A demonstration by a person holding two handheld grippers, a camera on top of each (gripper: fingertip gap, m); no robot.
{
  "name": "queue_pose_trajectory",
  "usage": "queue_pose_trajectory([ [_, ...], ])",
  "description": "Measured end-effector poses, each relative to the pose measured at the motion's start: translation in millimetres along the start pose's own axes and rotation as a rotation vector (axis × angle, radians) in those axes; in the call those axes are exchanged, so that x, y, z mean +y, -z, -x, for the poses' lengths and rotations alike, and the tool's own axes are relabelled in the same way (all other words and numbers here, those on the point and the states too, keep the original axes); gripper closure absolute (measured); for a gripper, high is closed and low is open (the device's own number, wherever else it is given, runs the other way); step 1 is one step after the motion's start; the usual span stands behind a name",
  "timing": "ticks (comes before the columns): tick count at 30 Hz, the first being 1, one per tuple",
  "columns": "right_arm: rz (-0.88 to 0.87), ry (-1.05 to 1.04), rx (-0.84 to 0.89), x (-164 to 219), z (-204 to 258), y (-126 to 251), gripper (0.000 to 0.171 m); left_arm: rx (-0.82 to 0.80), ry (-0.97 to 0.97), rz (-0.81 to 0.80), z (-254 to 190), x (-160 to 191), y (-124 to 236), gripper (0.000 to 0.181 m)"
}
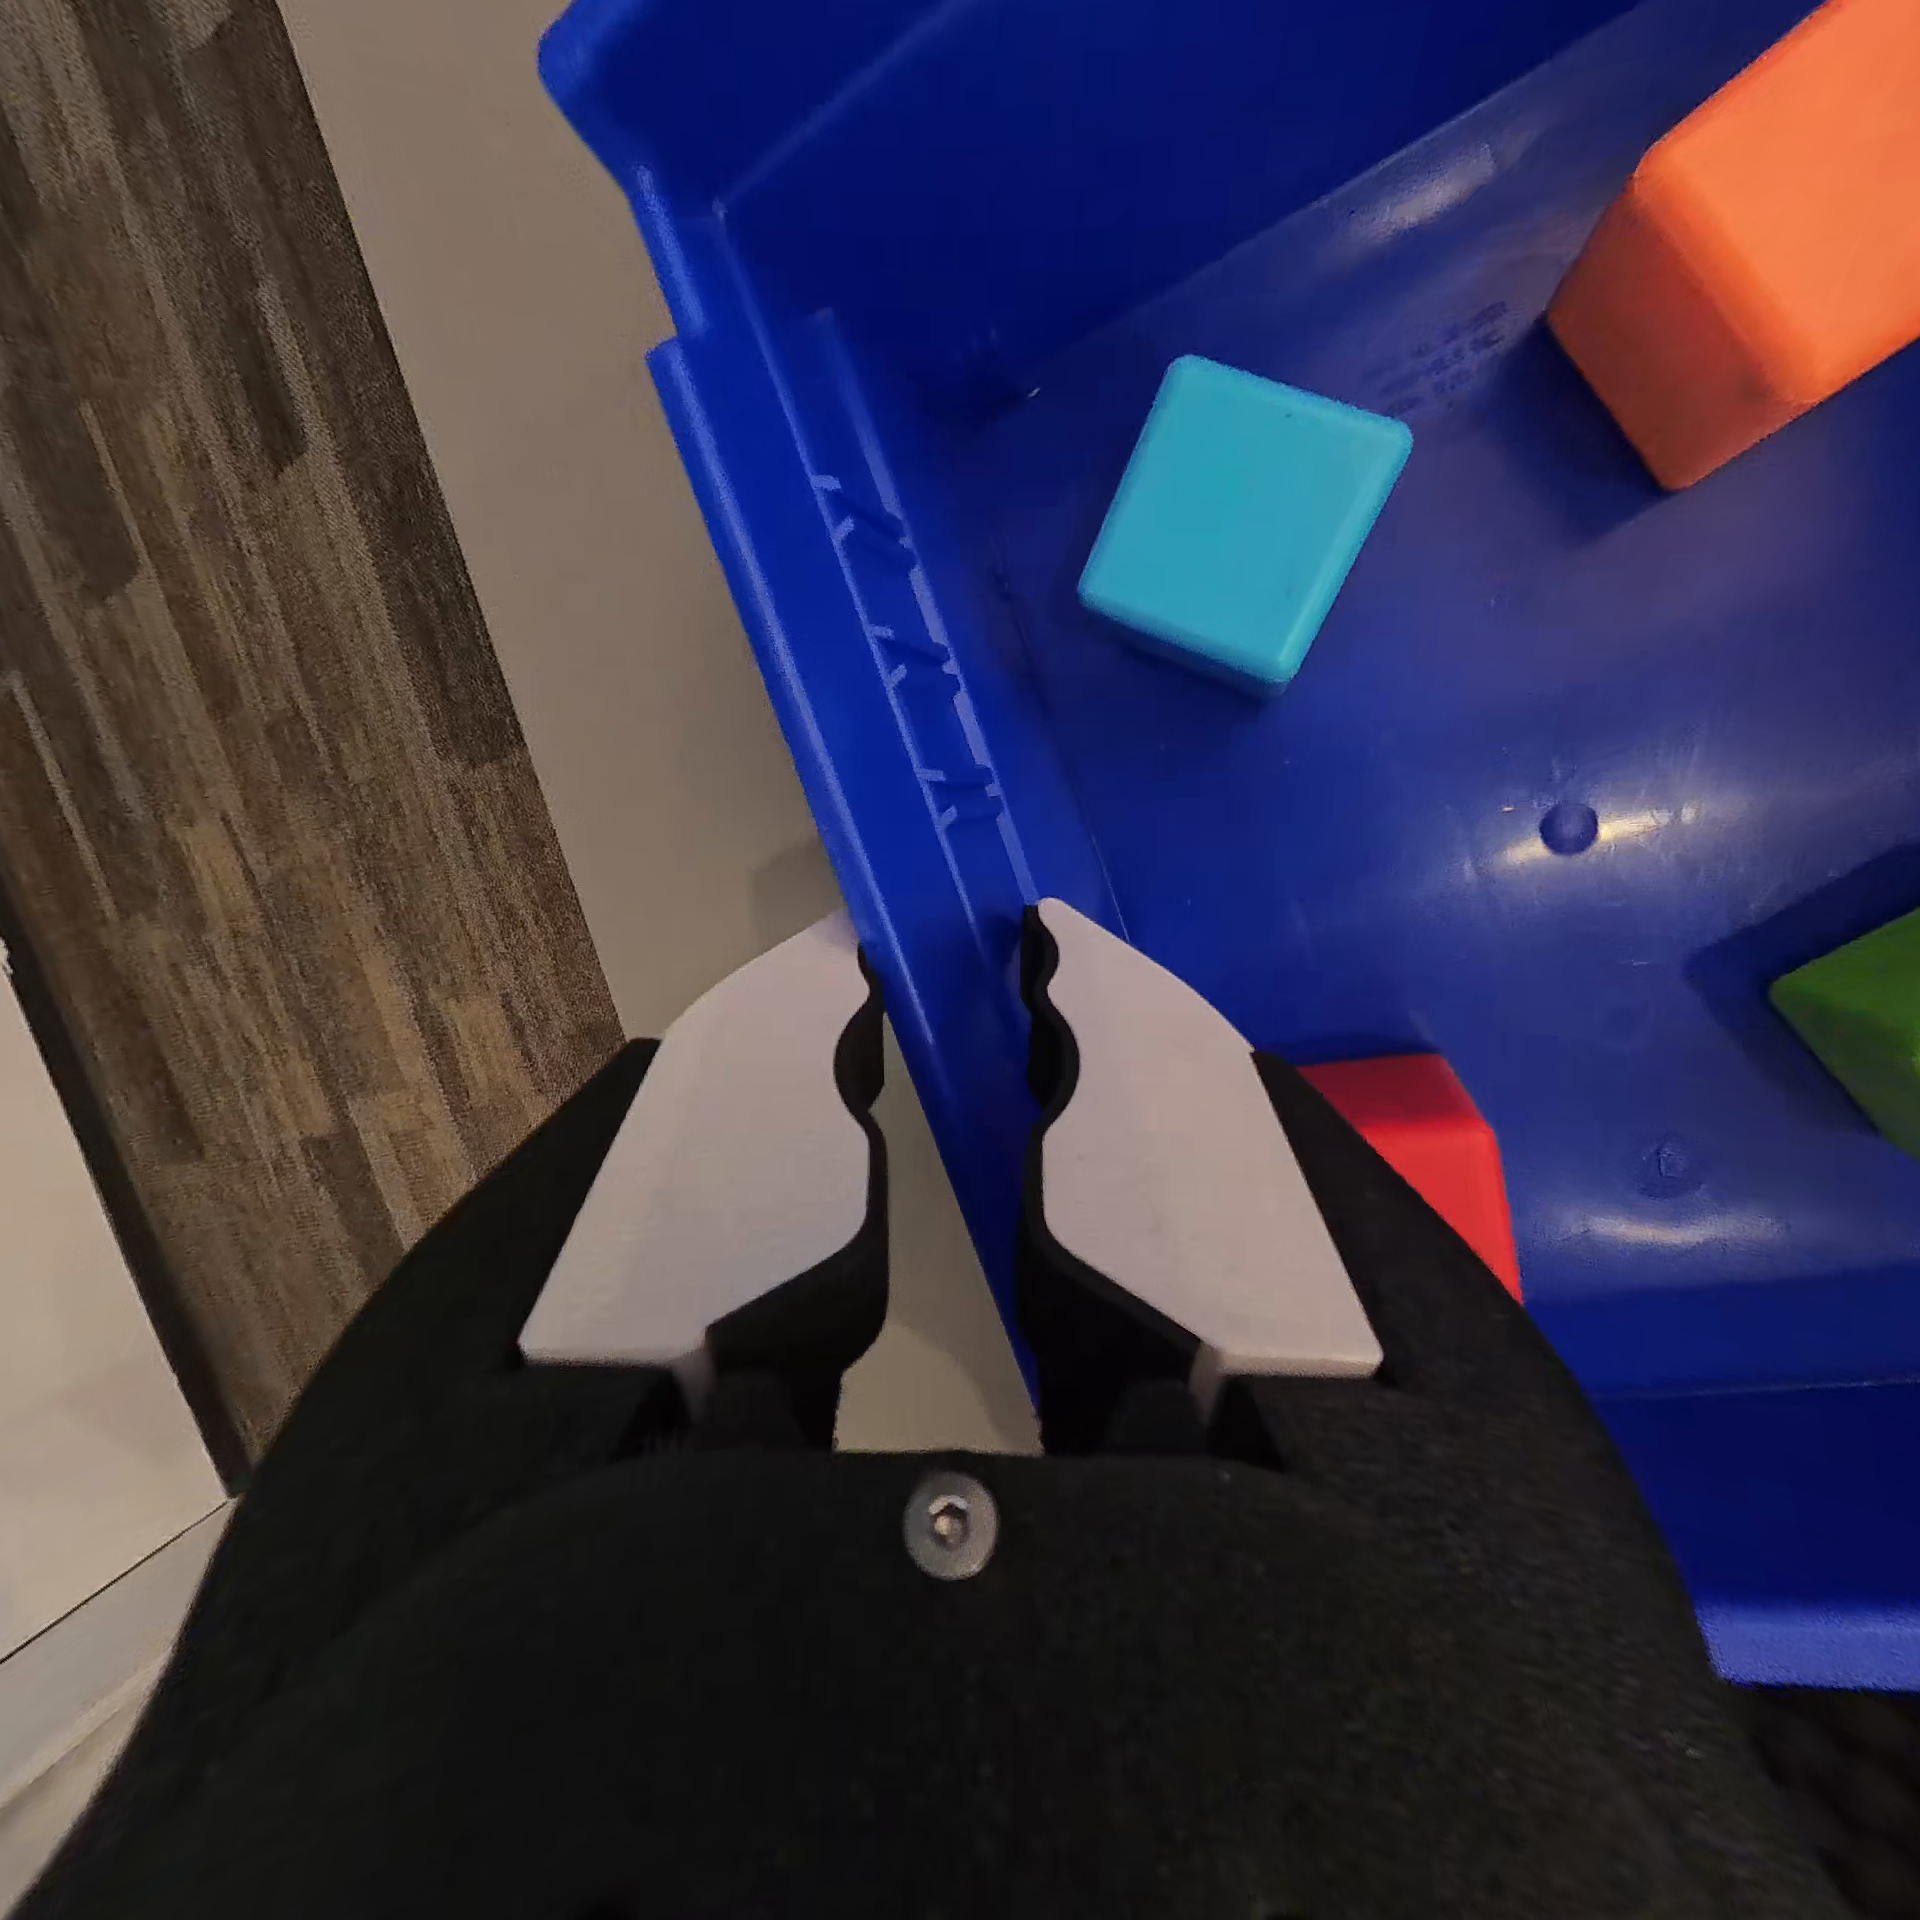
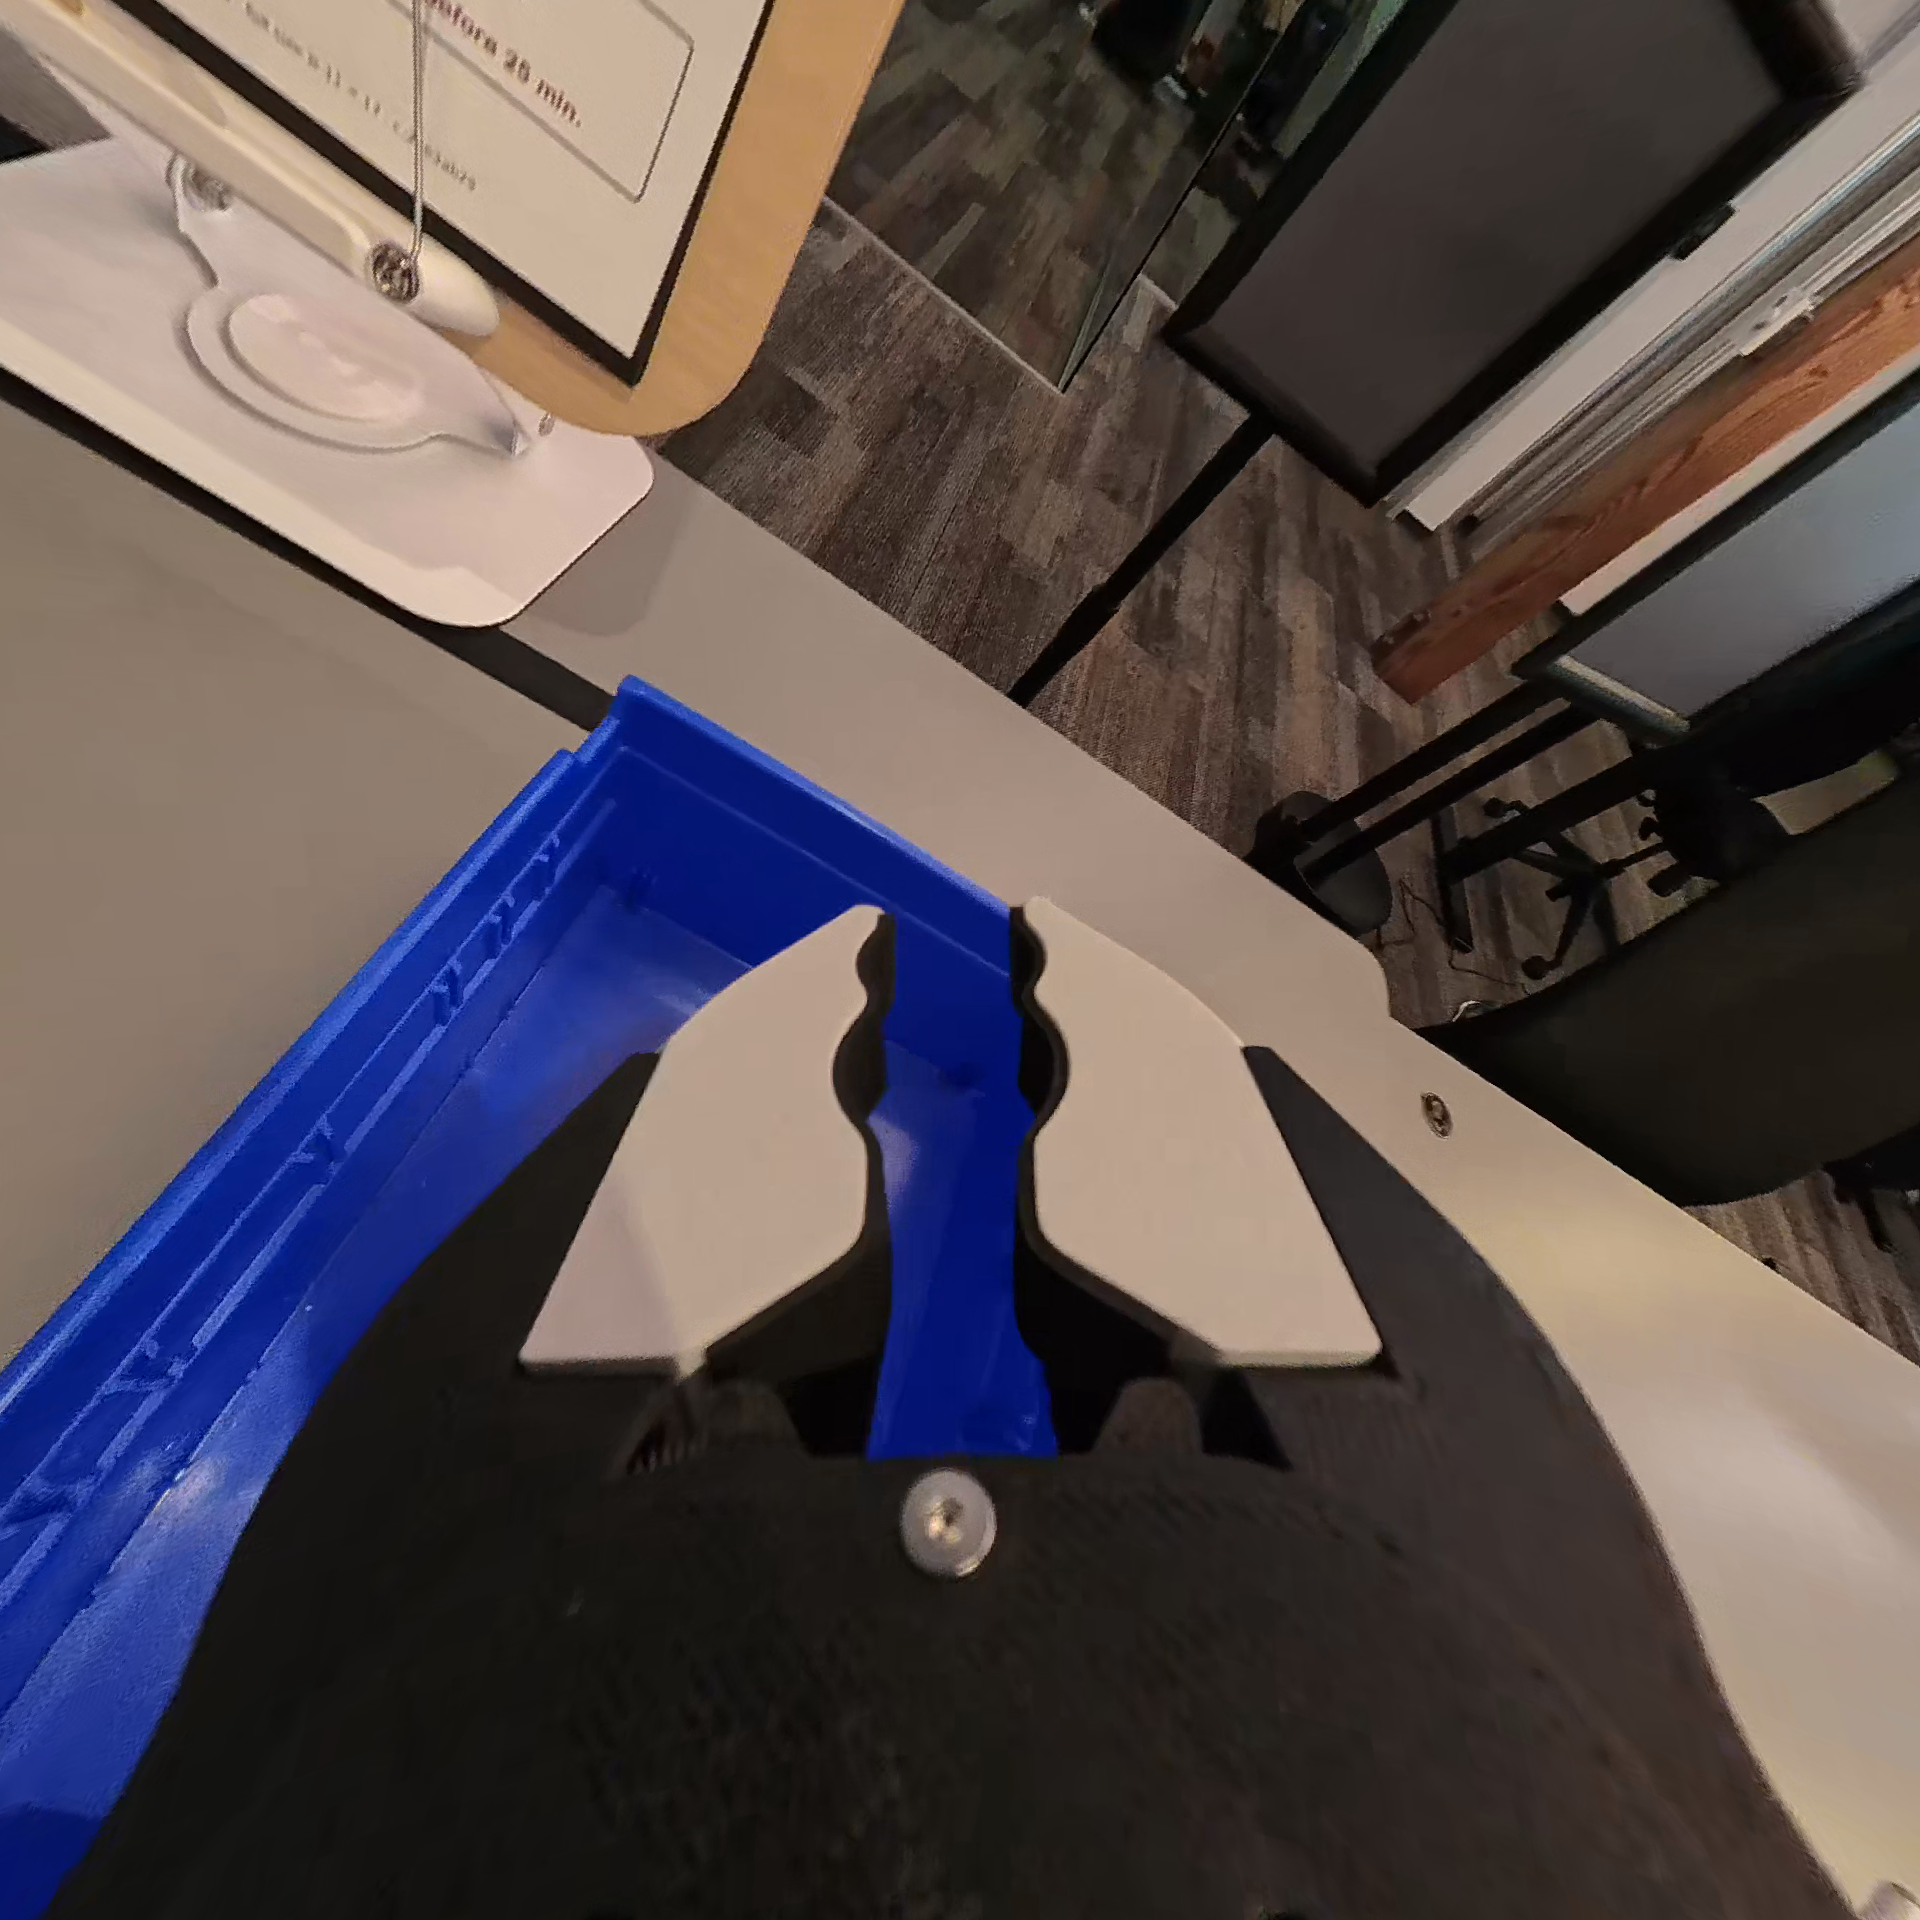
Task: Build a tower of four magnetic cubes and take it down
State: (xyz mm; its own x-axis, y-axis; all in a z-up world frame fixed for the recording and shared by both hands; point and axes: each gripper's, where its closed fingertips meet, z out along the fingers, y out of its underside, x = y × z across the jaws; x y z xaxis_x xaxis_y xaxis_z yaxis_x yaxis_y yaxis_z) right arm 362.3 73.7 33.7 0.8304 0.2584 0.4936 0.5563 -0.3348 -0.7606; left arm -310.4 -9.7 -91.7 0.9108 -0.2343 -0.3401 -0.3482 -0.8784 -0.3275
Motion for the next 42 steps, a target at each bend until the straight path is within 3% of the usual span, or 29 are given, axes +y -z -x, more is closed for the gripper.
queue_pose_trajectory([
  [1,0.009,0.005,-0.011,2,4,-3,0.148,-0.004,-0.01,-0.005,1,-1,-1,0.158],
  [9,0.078,0.064,-0.028,14,19,-17,0.146,-0.066,-0.003,-0.089,12,-11,8,0.156],
  [11,0.073,0.069,-0.026,13,19,-16,0.146,-0.091,0.055,-0.23,22,-27,36,0.147],
  [14,0.06,0.055,-0.027,11,17,-14,0.146,0.076,0.045,-0.546,1,-55,102,0.14],
  [17,0.057,0.037,-0.04,13,16,-14,0.146,0.297,-0.081,-0.831,-46,-68,162,0.138],
  [19,0.068,0.037,-0.04,15,16,-15,0.146,0.363,-0.24,-0.926,-75,-66,178,0.152],
  [24,0.085,0.042,-0.054,19,19,-18,0.144,0.531,-0.54,-0.676,-138,-37,145,0.153],
  [29,0.103,0.041,-0.064,24,19,-20,0.143,0.519,-0.703,-0.416,-166,-14,101,0.13],
  [34,0.114,0.036,-0.075,27,19,-21,0.143,0.419,-0.755,-0.179,-169,-1,58,0.122],
  [39,0.123,0.038,-0.09,29,21,-22,0.143,0.392,-0.771,0.046,-169,20,23,0.127],
  [42,0.128,0.039,-0.094,30,21,-23,0.143,0.39,-0.787,0.066,-169,21,14,0.132],
])
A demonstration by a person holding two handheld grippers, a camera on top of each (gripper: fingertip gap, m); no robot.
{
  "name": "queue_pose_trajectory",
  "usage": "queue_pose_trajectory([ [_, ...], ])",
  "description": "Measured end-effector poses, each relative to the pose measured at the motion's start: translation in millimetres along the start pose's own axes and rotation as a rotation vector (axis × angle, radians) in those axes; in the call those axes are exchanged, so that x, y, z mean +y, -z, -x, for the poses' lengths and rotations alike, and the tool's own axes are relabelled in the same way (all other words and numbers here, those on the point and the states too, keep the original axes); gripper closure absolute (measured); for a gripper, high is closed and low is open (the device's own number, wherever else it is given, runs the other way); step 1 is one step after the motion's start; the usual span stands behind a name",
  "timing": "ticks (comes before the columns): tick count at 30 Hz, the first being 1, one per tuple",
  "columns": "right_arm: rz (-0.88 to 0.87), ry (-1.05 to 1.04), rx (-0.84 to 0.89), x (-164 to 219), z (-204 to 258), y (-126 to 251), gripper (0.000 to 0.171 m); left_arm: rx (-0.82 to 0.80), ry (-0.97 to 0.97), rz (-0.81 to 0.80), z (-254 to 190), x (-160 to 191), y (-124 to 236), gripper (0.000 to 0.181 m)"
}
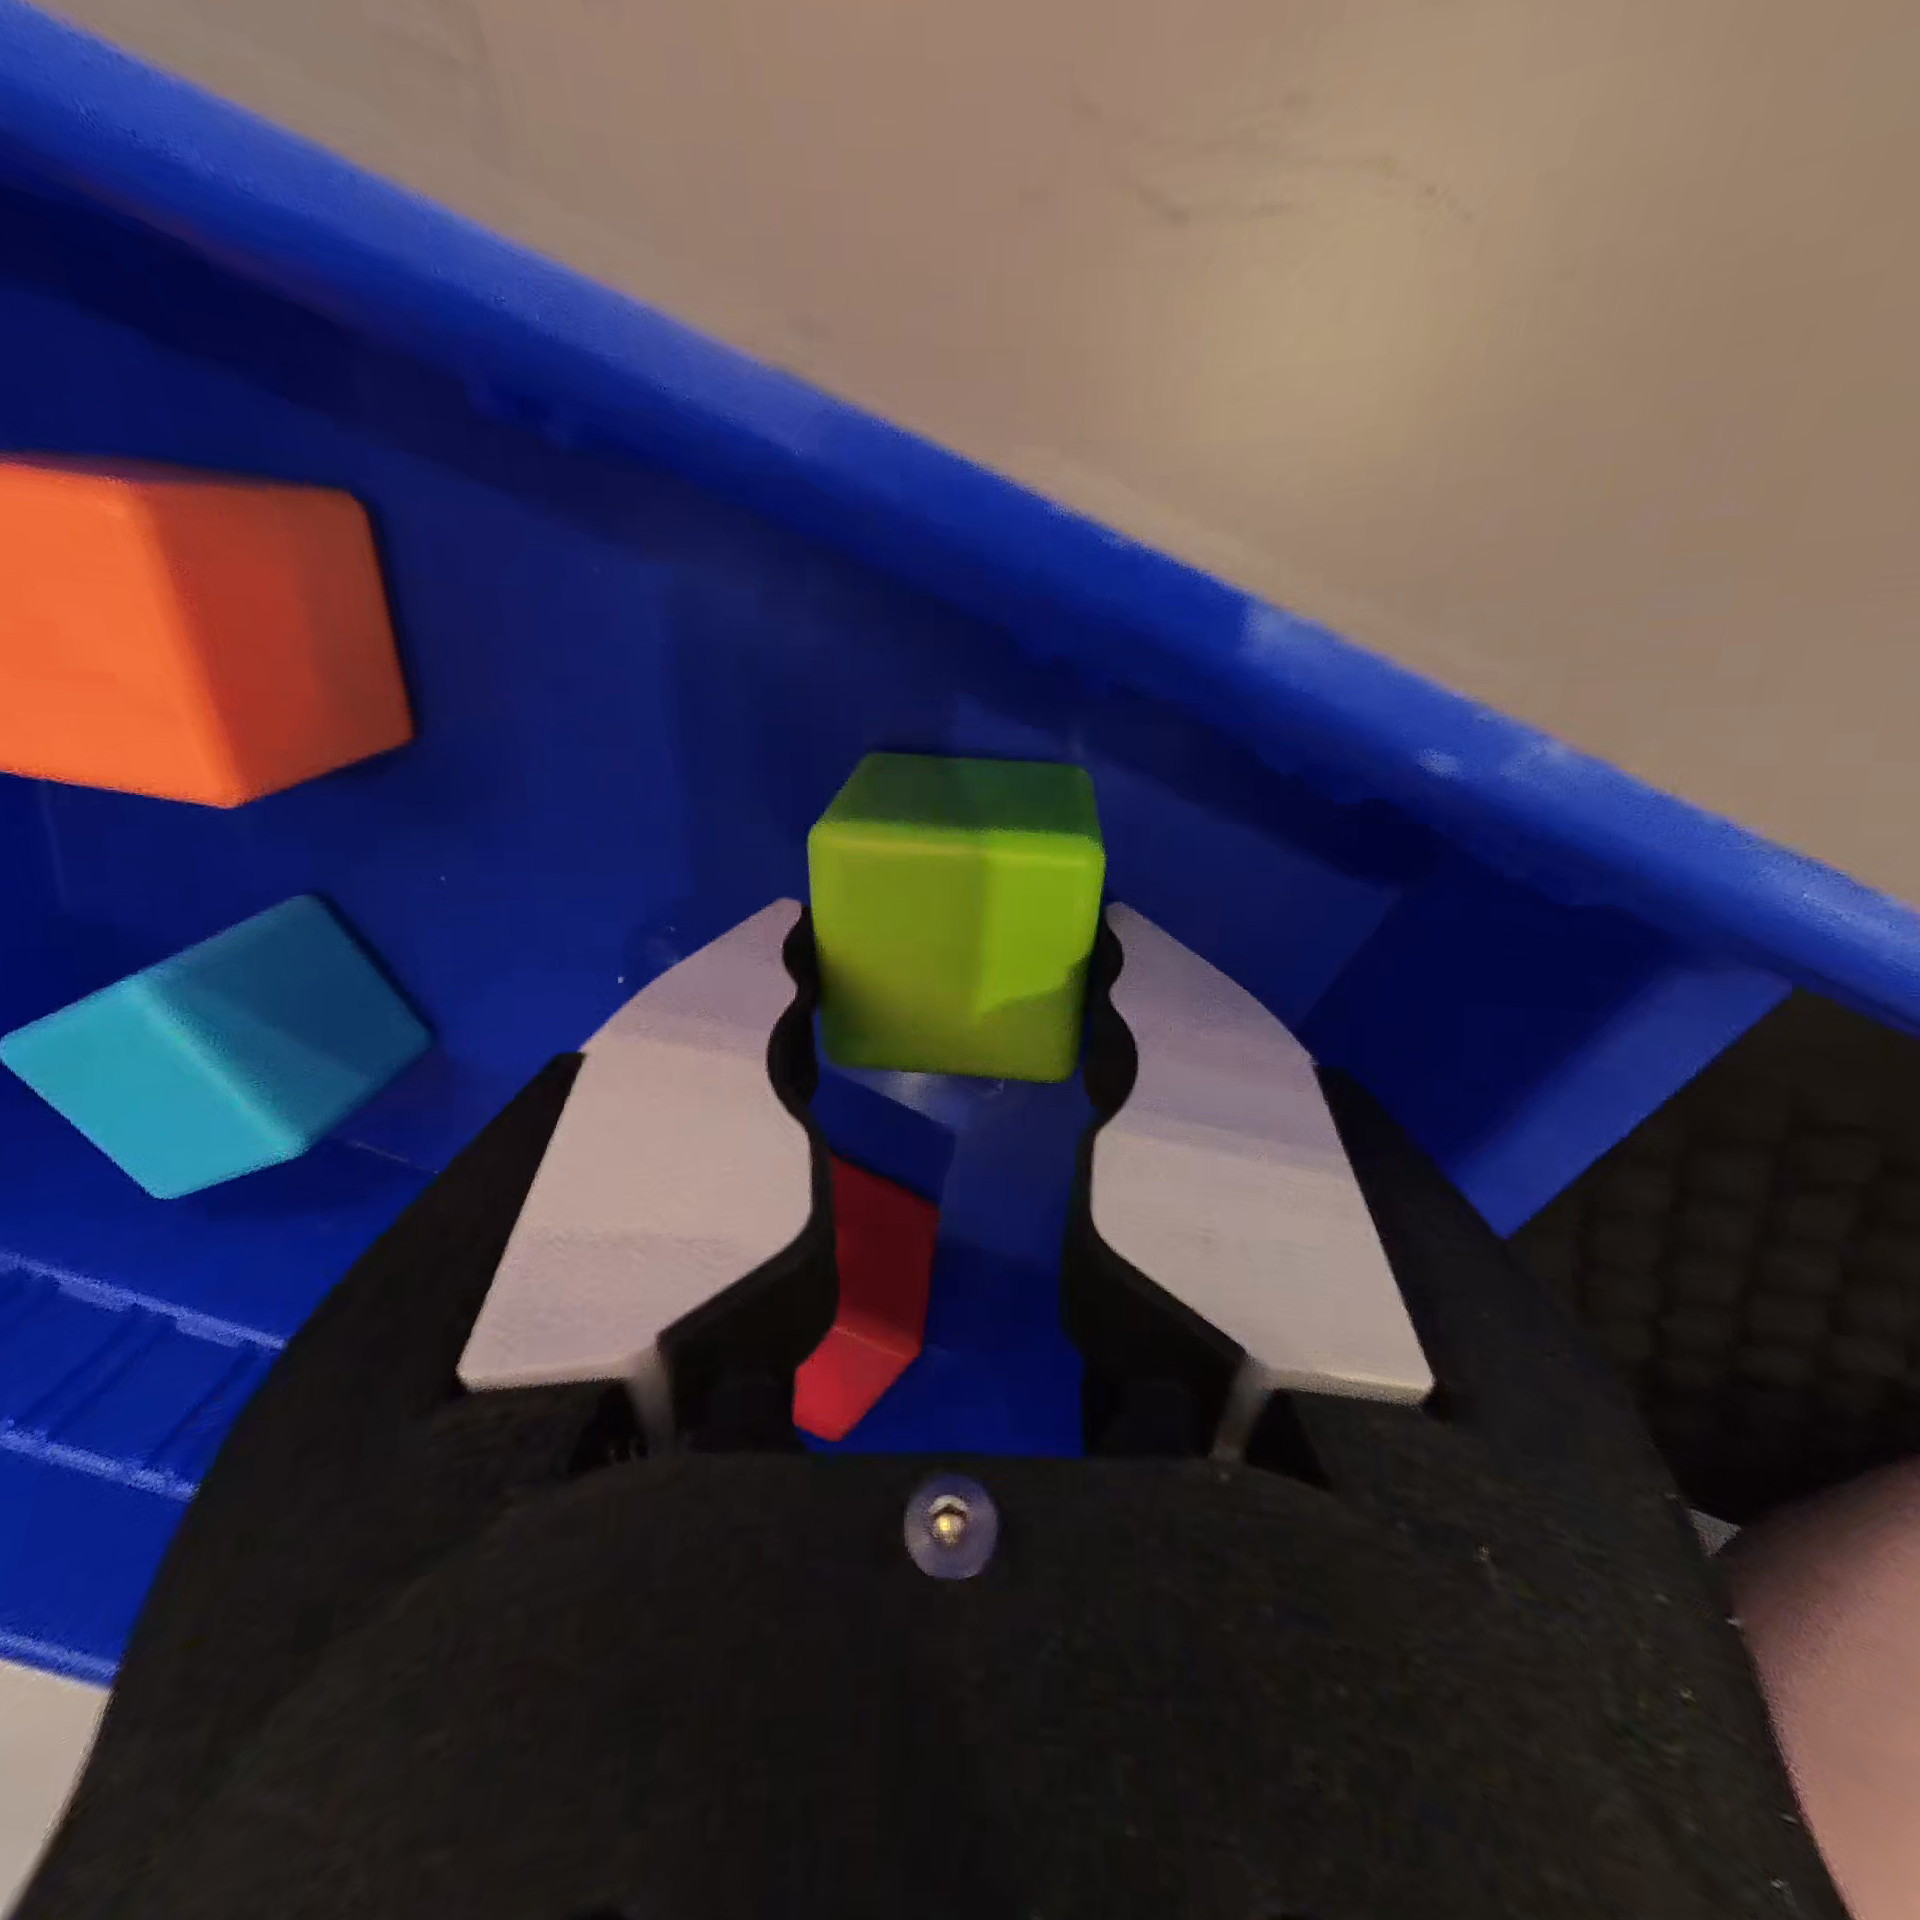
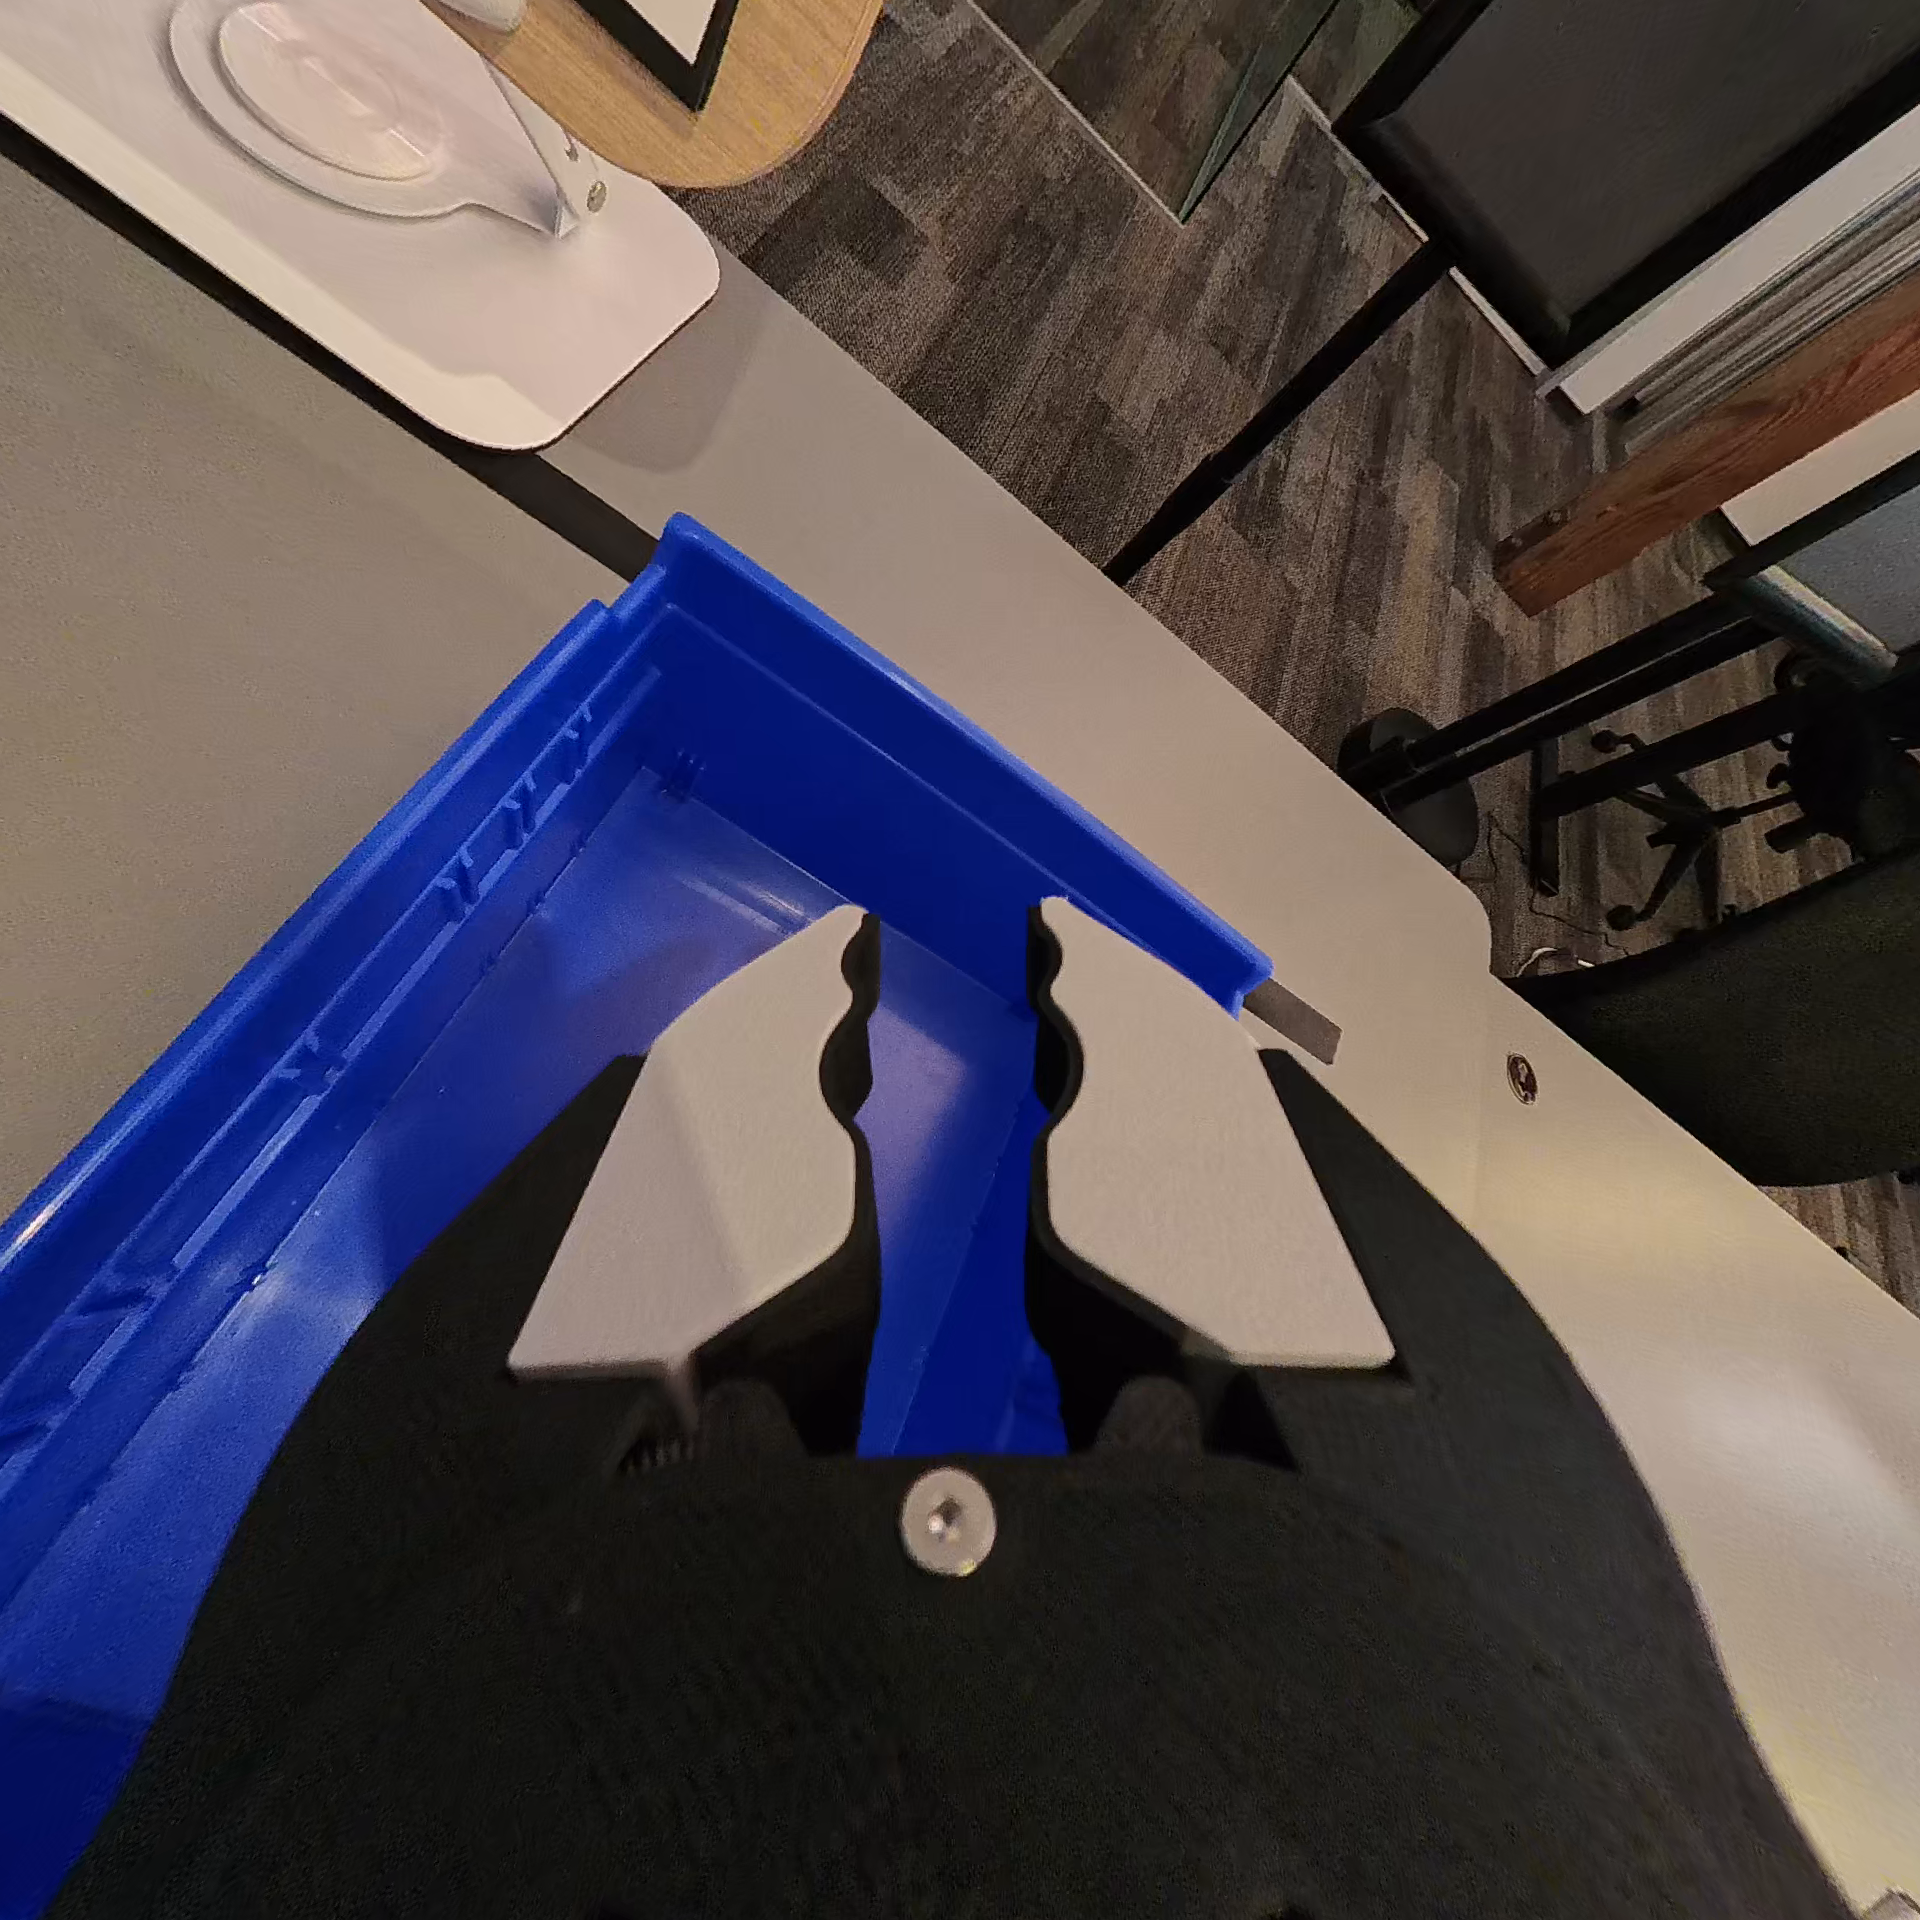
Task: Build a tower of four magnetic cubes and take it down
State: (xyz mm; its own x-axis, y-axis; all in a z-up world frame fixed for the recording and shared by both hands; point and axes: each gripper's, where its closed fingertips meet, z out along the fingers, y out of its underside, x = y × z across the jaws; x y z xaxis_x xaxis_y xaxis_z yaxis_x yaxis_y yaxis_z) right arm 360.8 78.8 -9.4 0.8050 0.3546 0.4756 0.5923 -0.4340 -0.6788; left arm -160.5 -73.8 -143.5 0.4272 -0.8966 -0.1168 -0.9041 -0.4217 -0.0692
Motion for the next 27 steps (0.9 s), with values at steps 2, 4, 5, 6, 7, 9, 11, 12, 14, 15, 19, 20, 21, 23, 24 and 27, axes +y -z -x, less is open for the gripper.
queue_pose_trajectory([
  [2,0.002,-0.002,-0.007,1,1,-1,0.143,-0.031,-0.018,-0.01,4,0,4,0.132],
  [4,0.007,0.002,-0.01,2,1,-2,0.143,-0.086,-0.036,-0.044,9,-1,14,0.132],
  [5,0.013,0.004,-0.01,3,1,-3,0.142,-0.112,-0.036,-0.073,12,-3,23,0.132],
  [6,0.019,0.005,-0.009,4,1,-4,0.142,-0.138,-0.03,-0.113,14,-5,34,0.132],
  [7,0.024,0.005,-0.011,5,1,-5,0.142,-0.174,-0.025,-0.156,16,-7,49,0.132],
  [9,0.034,-0.001,-0.015,9,1,-7,0.143,-0.299,-0.009,-0.267,24,-15,86,0.132],
  [11,0.048,-0.006,-0.018,12,0,-9,0.142,-0.421,-0.011,-0.414,24,-31,130,0.133],
  [12,0.055,-0.006,-0.018,13,-1,-10,0.142,-0.484,-0.023,-0.507,22,-45,153,0.133],
  [14,0.057,-0.005,-0.017,14,-1,-10,0.142,-0.539,-0.031,-0.696,8,-78,192,0.133],
  [15,0.057,-0.006,-0.021,13,0,-11,0.142,-0.535,-0.019,-0.78,-2,-97,206,0.133],
  [19,0.067,0.006,-0.031,13,5,-12,0.142,-0.27,0.165,-1.006,-41,-184,204,0.133],
  [20,0.07,0.009,-0.033,13,6,-12,0.143,-0.182,0.174,-1.007,-52,-203,188,0.133],
  [21,0.072,0.011,-0.037,13,7,-12,0.143,-0.128,0.2,-0.97,-57,-216,167,0.133],
  [23,0.079,0.013,-0.046,14,10,-13,0.143,-0.098,0.251,-0.895,-55,-233,128,0.133],
  [24,0.085,0.014,-0.051,14,11,-14,0.143,-0.082,0.273,-0.868,-54,-239,111,0.133],
  [27,0.098,0.025,-0.06,16,15,-17,0.142,0.021,0.301,-0.778,-62,-251,68,0.133],
])
